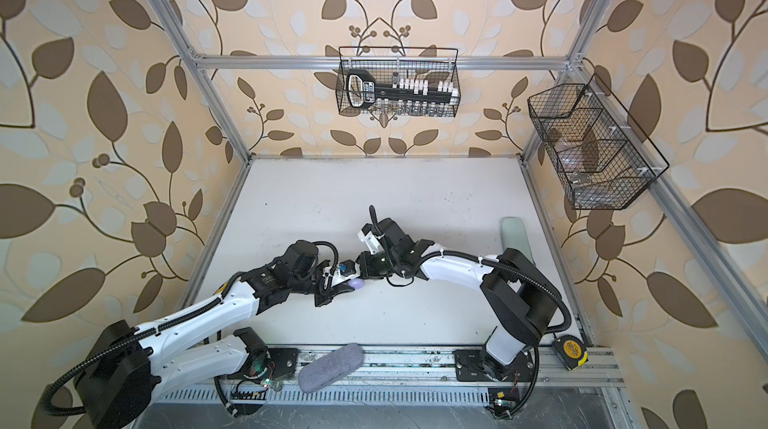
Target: Insert the wireless bluetooth earbuds into the charging case
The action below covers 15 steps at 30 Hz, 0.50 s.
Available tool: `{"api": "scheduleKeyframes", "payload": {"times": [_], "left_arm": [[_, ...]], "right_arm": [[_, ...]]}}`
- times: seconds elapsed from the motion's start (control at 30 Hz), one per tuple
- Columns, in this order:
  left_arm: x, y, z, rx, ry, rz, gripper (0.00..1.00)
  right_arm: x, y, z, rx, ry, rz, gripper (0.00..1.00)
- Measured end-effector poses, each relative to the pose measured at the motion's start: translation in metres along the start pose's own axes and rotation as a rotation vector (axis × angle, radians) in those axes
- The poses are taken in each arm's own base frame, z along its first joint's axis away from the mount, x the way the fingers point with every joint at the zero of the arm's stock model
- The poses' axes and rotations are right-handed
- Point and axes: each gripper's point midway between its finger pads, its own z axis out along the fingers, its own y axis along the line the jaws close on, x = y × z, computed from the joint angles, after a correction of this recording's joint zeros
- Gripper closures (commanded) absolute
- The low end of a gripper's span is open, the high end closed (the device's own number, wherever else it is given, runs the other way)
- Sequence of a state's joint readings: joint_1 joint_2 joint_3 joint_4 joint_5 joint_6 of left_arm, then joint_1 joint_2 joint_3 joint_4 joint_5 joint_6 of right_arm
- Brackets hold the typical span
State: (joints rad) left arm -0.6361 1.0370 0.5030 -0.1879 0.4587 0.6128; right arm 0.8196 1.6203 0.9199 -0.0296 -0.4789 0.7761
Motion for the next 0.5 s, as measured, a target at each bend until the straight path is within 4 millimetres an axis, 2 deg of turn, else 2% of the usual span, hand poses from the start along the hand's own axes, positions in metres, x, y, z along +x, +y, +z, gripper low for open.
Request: {"api": "scheduleKeyframes", "payload": {"times": [0.27,0.5], "left_arm": [[0.002,0.012,-0.003,-0.03,-0.007,-0.066,0.93],[0.014,0.028,-0.006,-0.06,0.005,-0.173,0.93]], "right_arm": [[-0.002,0.006,-0.016,0.002,-0.111,-0.01,0.71],[0.0,0.007,-0.011,0.011,-0.168,0.008,0.71]]}}
